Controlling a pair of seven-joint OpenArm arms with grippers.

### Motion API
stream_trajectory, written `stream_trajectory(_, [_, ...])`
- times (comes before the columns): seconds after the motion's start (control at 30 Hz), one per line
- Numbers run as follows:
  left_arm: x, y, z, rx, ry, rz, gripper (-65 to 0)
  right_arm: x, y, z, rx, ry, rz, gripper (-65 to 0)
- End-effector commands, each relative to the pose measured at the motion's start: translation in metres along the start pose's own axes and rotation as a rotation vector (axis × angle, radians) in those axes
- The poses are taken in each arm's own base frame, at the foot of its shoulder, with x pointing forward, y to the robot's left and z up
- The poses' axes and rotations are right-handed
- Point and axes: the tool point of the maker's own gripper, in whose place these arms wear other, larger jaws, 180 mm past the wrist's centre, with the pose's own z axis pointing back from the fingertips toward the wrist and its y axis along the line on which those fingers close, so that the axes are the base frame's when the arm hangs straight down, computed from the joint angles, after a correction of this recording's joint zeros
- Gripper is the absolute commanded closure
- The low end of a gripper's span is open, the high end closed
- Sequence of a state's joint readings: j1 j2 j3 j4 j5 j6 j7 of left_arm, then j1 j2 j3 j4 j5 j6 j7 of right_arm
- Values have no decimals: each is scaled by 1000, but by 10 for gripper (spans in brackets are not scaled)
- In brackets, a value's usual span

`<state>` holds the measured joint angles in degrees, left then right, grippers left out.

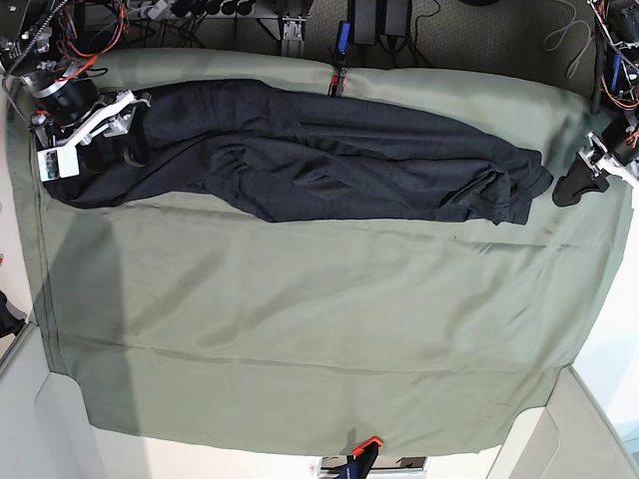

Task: Fold the T-shirt properly
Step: 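Drag the shirt end with the left gripper outward to straighten the strip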

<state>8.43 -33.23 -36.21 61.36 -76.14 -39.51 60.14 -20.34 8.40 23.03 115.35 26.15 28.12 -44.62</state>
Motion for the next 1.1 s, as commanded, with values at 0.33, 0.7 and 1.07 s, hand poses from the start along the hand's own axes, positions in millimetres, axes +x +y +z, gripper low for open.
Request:
stream_trajectory(0.33, [-27, -33, -33, -99, 163, -67, -409, 11, 2, 4, 13, -41, 11, -399])
stream_trajectory(0.7, [-43, -56, -31, -180, 274, -83, -408, 11, 2, 4, 13, -42, 10, -399])
stream_trajectory(1.07, [-63, -77, -48, -231, 324, -129, -408, 12, 5, 4, 26, -50, 1, -399])
